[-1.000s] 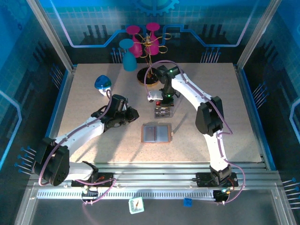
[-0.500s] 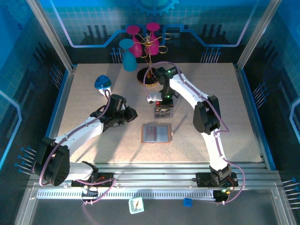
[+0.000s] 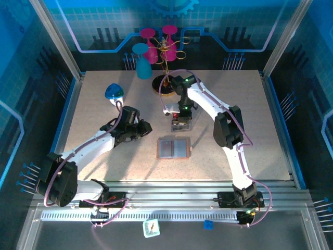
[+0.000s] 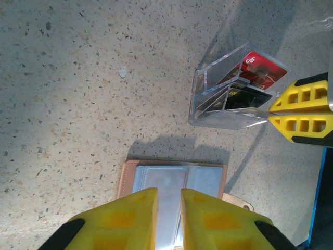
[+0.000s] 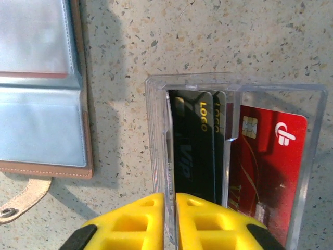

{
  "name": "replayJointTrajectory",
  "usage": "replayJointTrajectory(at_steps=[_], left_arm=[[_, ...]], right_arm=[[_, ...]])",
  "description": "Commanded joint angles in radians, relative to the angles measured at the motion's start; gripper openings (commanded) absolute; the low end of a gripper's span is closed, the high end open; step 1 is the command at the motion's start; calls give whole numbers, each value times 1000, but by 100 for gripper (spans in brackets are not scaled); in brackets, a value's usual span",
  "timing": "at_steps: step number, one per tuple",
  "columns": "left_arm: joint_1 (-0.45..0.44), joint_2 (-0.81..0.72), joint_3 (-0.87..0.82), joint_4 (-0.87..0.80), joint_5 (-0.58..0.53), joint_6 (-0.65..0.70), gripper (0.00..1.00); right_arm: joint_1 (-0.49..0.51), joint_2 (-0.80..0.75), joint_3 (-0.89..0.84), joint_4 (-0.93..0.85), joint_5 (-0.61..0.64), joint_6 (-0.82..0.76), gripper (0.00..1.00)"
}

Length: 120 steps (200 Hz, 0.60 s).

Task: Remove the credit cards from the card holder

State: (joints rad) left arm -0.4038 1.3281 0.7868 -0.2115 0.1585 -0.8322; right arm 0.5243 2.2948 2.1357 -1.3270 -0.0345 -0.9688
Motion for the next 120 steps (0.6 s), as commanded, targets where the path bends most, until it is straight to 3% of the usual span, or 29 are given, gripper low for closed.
replayJointTrajectory(at_steps=[1,62,120], left_arm=[[8,-10,-8,4,29,3,19],[8,58,-1,39,97,-5,20],[7,159,37,53,164,-1,19]], right_arm=[[-1,-11,26,-10,-25,28,18],[2,-149,-85,117,-56,139,24],[22,-354,-381,375,-132,456,24]])
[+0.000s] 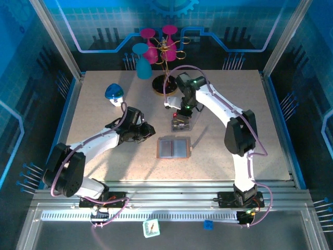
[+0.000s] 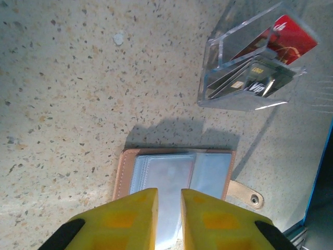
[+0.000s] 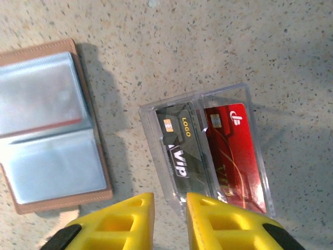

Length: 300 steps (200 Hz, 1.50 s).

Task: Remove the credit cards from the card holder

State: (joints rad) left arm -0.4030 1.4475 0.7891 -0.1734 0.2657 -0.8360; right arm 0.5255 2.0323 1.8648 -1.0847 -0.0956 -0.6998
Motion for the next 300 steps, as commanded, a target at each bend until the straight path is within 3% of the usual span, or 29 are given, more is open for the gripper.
replayJointTrajectory(at_steps=[1,73,137,189,300], left_arm=[[6,41,35,15,58,2,19],[5,141,53,30,116,2,18],[2,201,47,26,152,12,14],[-12,215,29,36,181,0,10],[-44,211,-57,48,191,-18,6]], right_arm=[[21,-94,-117,139,-73,194,24],[37,-341,-514,524,-94,804,16],[65,-366,-695,647,-283,1244,12],[91,-311,-767,736,-400,1403,11],[135,-198,-759,747,-406,1455,21]])
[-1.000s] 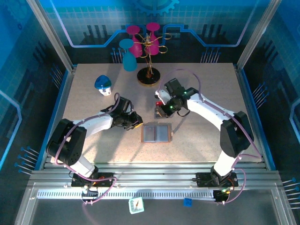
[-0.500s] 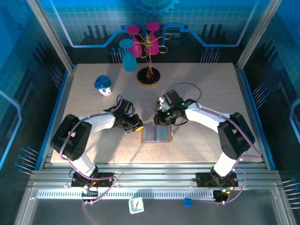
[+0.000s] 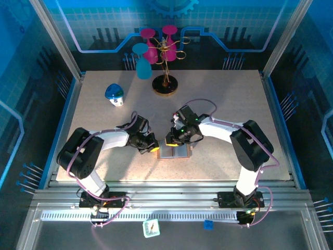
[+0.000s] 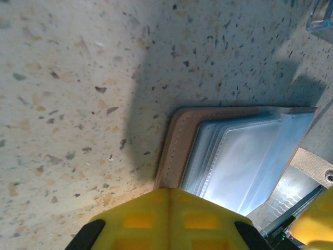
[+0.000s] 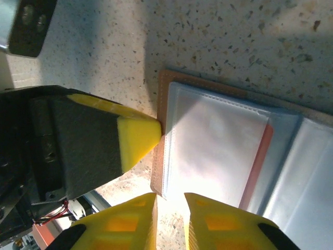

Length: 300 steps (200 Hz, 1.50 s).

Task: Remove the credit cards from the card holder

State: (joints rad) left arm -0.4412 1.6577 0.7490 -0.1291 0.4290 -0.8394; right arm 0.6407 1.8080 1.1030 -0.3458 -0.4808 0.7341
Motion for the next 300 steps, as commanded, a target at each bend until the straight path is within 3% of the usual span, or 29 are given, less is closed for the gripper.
replayJointTrajectory(at_steps=[1,174,300], left_arm=[[-6,1,-17,3,27,-15,6],[-5,14,-26,-33,1,-3,7],[-4,19,-2,-70,-7,14,7]], right_arm=[[21,27,3,8,-22,22,21],[43,62,23,-113,63,-17,32],[-3,34,-50,-41,17,2,30]])
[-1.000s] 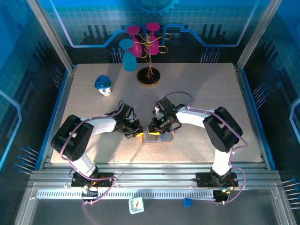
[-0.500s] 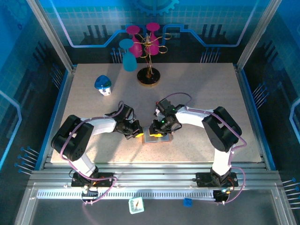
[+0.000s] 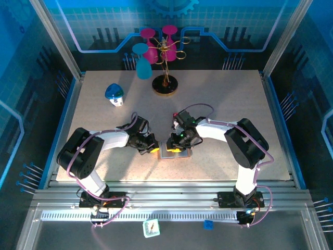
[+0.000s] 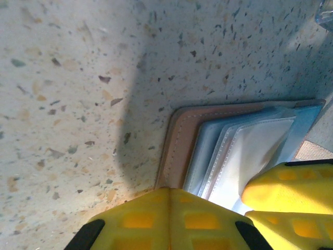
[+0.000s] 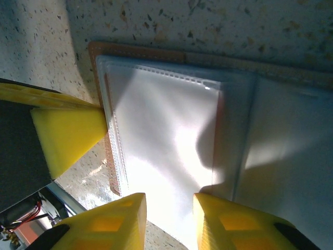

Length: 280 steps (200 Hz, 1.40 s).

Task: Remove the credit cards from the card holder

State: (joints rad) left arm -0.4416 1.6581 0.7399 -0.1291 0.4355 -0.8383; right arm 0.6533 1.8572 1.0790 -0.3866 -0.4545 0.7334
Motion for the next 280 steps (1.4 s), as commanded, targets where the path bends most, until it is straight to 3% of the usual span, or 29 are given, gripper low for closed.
replayJointTrajectory(at_steps=[1,72,138,230,280], left_arm=[[-3,18,7,-71,-14,13,7],[-3,-14,63,-132,-24,18,9],[-35,-81,109,-116,4,-38,22],[-85,1,121,-69,15,-92,28],[-84,10,112,-73,-11,-100,38]], right_arm=[[-16,-15,-27,0,-10,3,30],[-49,-33,-106,91,-51,25,29],[-75,-39,-178,224,-130,69,29],[-104,-36,-249,322,-186,100,27],[-106,-23,-253,342,-206,106,27]])
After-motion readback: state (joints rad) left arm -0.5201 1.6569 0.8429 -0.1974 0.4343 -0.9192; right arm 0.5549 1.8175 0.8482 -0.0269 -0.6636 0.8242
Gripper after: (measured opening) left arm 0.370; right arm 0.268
